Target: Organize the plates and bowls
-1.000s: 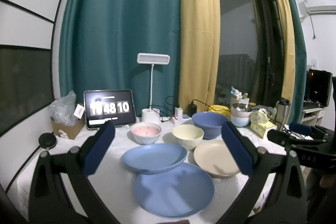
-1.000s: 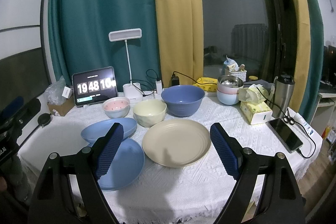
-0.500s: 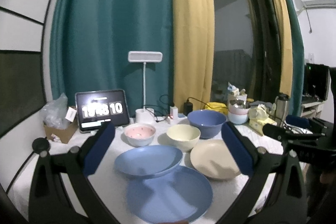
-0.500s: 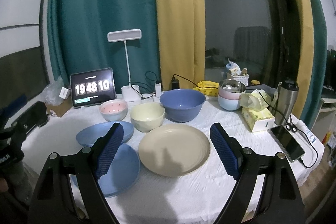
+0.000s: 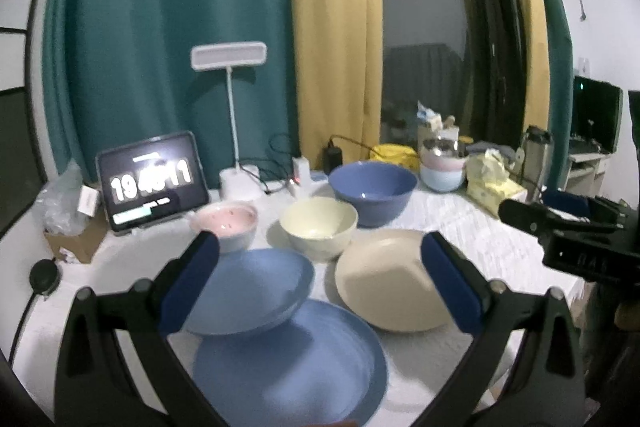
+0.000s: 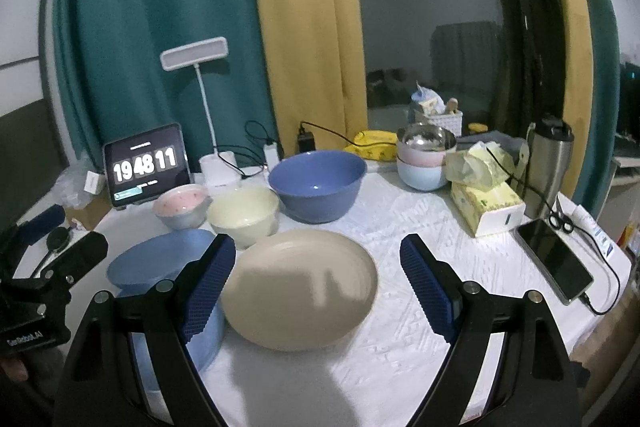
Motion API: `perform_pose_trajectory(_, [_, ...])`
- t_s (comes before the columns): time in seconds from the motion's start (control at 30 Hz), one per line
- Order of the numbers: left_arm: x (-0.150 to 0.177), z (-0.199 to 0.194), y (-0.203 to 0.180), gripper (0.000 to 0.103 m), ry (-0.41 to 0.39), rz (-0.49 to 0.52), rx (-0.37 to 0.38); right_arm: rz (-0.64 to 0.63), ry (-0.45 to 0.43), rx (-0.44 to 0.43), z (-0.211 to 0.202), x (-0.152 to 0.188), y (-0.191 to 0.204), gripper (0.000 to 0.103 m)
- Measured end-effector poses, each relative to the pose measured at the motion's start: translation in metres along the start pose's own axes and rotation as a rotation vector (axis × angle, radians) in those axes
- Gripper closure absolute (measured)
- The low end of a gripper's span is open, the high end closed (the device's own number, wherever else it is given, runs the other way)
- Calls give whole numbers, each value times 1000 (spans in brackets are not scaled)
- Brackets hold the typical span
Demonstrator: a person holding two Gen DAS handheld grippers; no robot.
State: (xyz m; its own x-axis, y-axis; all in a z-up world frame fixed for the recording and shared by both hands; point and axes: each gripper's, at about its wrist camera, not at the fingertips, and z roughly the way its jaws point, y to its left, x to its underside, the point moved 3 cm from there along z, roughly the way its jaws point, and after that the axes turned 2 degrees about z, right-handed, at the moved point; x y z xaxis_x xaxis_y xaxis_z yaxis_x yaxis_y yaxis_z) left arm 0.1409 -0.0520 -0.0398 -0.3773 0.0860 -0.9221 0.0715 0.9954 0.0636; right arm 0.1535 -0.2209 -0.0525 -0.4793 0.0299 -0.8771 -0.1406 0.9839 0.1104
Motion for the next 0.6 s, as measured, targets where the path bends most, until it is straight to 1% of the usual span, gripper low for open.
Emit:
perform_pose_trajectory(0.3, [7, 48, -22, 2, 105, 25, 18, 45, 59, -9, 38, 1, -26, 15])
perform_pose_trajectory(0.6, [14, 87, -44, 2, 180, 69, 46, 68, 117, -33, 70, 7, -44, 16])
